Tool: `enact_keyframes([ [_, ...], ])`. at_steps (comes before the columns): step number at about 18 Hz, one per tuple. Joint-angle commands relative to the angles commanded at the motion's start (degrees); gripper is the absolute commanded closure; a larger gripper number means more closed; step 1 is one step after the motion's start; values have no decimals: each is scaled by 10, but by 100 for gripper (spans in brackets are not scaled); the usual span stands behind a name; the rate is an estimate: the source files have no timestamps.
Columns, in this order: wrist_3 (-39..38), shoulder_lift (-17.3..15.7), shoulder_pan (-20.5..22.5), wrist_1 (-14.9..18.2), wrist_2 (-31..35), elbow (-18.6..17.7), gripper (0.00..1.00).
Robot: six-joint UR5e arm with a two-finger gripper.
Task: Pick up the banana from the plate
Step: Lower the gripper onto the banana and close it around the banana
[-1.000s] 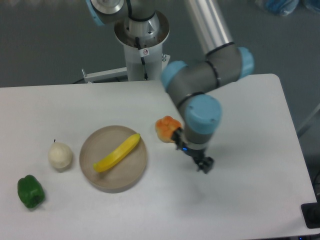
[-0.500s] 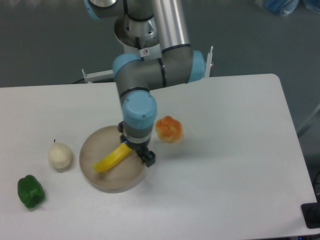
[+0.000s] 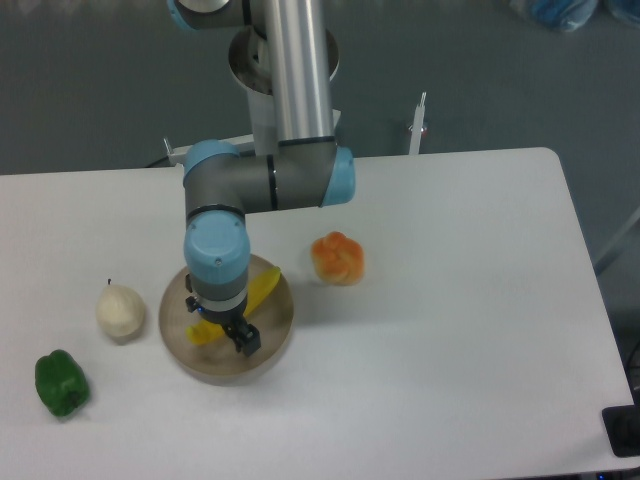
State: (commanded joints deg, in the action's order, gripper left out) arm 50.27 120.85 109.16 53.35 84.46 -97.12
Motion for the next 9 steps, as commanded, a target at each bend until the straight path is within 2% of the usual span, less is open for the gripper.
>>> enact_keyframes([
  [1, -3, 0, 1, 1, 0, 1, 19],
  [3, -3, -3, 1, 3, -2, 1, 82],
  [4, -4, -6, 1, 4, -2, 1, 100],
  [9, -4, -27, 11, 18, 1, 9, 100],
])
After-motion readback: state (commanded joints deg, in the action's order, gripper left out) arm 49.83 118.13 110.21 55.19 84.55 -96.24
